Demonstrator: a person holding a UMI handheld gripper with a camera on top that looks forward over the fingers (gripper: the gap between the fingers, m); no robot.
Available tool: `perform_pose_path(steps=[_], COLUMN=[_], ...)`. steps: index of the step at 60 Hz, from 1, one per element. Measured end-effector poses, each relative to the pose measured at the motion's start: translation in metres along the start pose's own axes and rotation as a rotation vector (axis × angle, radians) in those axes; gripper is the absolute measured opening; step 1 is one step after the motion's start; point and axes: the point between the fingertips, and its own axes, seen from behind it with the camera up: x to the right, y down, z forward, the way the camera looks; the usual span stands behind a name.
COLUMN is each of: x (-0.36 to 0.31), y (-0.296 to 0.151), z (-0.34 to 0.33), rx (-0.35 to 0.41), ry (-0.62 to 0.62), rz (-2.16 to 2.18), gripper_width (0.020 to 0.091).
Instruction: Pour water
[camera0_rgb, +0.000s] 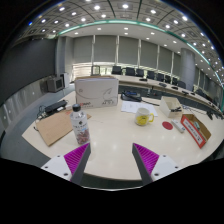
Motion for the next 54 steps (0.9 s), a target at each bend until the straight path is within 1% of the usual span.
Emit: perform_pose_path(steps=[6,13,22,27,30,32,37,40,45,51,54], x=[-0.058,-0.101,-0.129,-0.130,-0.128,-0.129,-0.133,-0.132,-0.133,-0.132,-0.131], y=[0.004,-0.003,-0.022,-0.029,-0.034,-0.034,-0.032,-0.032,-0.035,-0.036,-0.038], z=[0.026,0.066,0.122,0.149,0.165,0.170,0.185,0.192,0.194,0.195,0.194], rx=[0.016,0.065,0.132,0.154,0.169,0.174,0.172,0.176,0.191,0.186,0.183], ry=[-0.047,-0.061,-0.044,-0.014,0.002,0.000,-0.009,0.003,0.004,-0.003,-0.001], rz=[0.008,-0.007,0.000,0.018,0.035,0.047,0.048,0.041,0.029,0.026,0.019], gripper_width=[0.0861,0.0860,0.0860,0.0860,0.0843,0.0809,0.0694,0.0575,0.0536,0.0437,0.0408])
